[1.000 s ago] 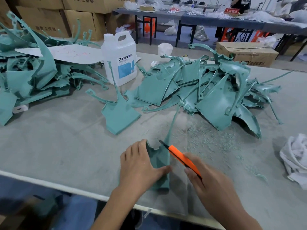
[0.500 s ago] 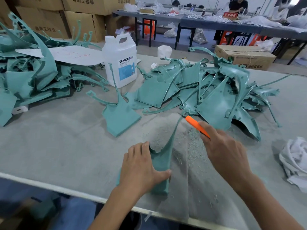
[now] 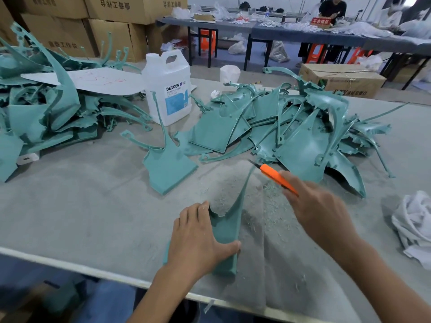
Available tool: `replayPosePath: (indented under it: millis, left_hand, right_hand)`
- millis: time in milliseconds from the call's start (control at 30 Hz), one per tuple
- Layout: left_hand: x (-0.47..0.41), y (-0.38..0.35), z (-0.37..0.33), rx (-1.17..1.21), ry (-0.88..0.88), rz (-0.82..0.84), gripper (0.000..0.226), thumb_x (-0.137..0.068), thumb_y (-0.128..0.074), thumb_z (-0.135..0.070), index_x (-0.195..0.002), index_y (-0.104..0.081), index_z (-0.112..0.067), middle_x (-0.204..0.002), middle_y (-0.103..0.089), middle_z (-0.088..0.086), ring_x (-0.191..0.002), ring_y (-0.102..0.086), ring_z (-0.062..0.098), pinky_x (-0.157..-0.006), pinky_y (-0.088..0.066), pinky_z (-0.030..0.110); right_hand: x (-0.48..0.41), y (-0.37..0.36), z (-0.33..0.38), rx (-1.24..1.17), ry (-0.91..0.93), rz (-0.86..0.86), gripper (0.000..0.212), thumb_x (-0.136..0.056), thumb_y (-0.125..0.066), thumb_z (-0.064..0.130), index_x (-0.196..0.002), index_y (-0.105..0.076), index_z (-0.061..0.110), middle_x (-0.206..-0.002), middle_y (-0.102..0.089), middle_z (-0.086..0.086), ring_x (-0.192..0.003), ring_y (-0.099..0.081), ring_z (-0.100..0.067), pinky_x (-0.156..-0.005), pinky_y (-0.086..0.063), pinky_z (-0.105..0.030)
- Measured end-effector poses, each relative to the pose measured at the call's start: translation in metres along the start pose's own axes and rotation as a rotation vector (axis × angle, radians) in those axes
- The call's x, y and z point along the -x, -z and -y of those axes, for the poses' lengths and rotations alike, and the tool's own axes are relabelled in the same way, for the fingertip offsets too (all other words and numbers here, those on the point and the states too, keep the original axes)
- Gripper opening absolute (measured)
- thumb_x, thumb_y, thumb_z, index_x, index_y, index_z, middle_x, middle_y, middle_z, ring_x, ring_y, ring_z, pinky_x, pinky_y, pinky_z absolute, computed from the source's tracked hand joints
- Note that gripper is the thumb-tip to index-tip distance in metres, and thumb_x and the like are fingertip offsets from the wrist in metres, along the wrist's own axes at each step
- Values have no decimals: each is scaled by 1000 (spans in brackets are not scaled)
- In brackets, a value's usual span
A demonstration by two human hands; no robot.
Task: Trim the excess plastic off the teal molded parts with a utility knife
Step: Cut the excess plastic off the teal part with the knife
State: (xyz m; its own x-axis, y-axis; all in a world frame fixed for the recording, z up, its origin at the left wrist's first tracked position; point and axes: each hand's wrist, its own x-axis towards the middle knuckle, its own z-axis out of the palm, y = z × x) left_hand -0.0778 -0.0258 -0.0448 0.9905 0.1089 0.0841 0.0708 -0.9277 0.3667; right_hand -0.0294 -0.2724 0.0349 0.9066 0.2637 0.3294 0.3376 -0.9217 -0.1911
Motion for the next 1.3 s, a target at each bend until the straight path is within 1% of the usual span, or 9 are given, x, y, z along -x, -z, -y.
replayPosePath:
  millis: [167, 300, 500, 600, 700, 933, 1067, 1200, 1300]
  left_hand:
    - [3, 1, 1, 8, 0, 4, 122, -54, -40, -91, -152, -15, -23, -150, -27, -5, -137, -20, 17, -115, -22, 34]
    - [2, 4, 0, 6, -1, 34, 121, -55, -41, -91, -152, -13, -24, -151, -25, -5, -137, -18, 17, -115, -21, 33]
    - [1, 22, 19, -1, -33, 97, 118, -55, -50, -86, -151, -16, -26, -150, -26, -8, -138, -24, 16, -113, -23, 33]
    - [-3, 42, 50, -81, -22, 150, 111, -61, -57, -77, -150, -13, -27, -154, -18, -9, -141, -16, 14, -114, -20, 34]
    - [-5, 55, 60, -168, -1, 183, 103, -72, -50, -70, -154, -6, -26, -160, -7, -5, -146, -2, 16, -117, -12, 36]
    - [-35, 25, -3, 294, -82, -147, 43, -103, -44, -35, -144, -43, -21, -138, -54, -1, -128, -45, 20, -105, -34, 35]
    - [-61, 8, -22, 89, -109, -104, 19, -106, -27, -31, -119, -40, -26, -99, -64, 3, -89, -61, 29, -68, -38, 38]
    - [-71, 6, -16, -274, -213, 34, 25, -96, -42, -17, -120, -41, -26, -96, -65, 5, -85, -65, 31, -63, -34, 35]
    - [-76, 10, -15, -411, -289, 68, 23, -96, -43, -15, -117, -42, -24, -97, -67, 8, -86, -64, 30, -62, -29, 34]
  right_hand:
    - [26, -11, 14, -76, 125, 199, 44, -99, -31, 53, -141, -44, 46, -83, -66, 6, -55, -60, -12, -50, -56, -32]
    - [9, -3, -9, 22, 12, -13, 47, -101, -39, 45, -145, -49, 32, -95, -70, -7, -57, -64, -25, -48, -55, -39]
    - [38, -15, 9, -284, 9, -95, 40, -101, -50, 47, -140, -43, 48, -100, -67, 18, -60, -58, -2, -52, -37, -7]
    - [55, -30, 14, -474, -152, -168, 37, -100, -47, 53, -133, -35, 65, -76, -64, 18, -67, -60, -2, -51, -39, -13]
    - [61, -47, 19, -599, -281, -221, 33, -99, -42, 59, -131, -38, 66, -84, -68, 16, -64, -62, -8, -55, -50, -32]
    - [56, -74, 33, -688, -392, -243, 42, -94, -46, 53, -135, -49, 45, -83, -68, 14, -56, -57, -10, -52, -47, -31]
    - [59, -72, 28, -648, -425, -249, 41, -92, -51, 51, -132, -55, 41, -83, -68, 15, -67, -61, -4, -58, -45, -25]
    - [59, -69, 35, -549, -440, -245, 37, -92, -61, 41, -129, -60, 41, -66, -62, 17, -58, -59, -5, -53, -41, -16]
    - [57, -69, 37, -477, -419, -226, 37, -91, -69, 31, -128, -67, 32, -90, -72, 7, -78, -68, -18, -69, -46, -25]
